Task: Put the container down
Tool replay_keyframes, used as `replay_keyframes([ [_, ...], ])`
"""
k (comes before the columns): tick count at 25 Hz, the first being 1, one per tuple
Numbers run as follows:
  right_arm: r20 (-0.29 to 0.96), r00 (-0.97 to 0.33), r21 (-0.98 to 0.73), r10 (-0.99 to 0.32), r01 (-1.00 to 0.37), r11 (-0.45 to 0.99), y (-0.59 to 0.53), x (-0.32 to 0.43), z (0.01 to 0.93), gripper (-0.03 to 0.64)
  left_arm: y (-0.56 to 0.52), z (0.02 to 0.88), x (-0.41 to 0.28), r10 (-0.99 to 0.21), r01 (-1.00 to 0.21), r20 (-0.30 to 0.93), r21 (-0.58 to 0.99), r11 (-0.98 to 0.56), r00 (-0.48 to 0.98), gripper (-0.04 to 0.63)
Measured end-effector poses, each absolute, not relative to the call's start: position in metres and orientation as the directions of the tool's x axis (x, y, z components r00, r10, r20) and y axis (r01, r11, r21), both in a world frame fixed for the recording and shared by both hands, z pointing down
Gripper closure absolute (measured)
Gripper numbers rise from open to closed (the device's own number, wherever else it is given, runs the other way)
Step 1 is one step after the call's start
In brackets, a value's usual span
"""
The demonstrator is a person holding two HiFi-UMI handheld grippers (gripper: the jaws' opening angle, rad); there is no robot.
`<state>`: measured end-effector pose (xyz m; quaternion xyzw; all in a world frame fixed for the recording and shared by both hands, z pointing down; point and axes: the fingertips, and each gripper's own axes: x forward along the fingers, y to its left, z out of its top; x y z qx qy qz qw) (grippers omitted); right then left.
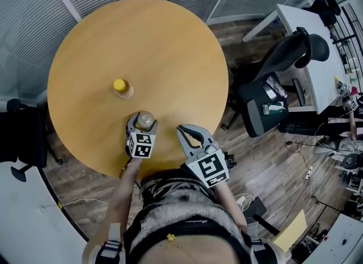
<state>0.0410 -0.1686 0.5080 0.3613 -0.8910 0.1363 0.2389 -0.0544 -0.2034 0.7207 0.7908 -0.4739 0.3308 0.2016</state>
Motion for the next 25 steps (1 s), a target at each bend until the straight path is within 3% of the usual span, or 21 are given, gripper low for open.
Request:
replay_keyframes([
  [25, 0.509, -0.63, -0.069, -0.587, -0.709, 0.702, -0.1596, 0.0463, 0.5048, 0.592, -0.2009, 0.72, -0.0523, -0.628, -0.886, 0.702, 0.012, -0.463, 0.337, 0.247],
])
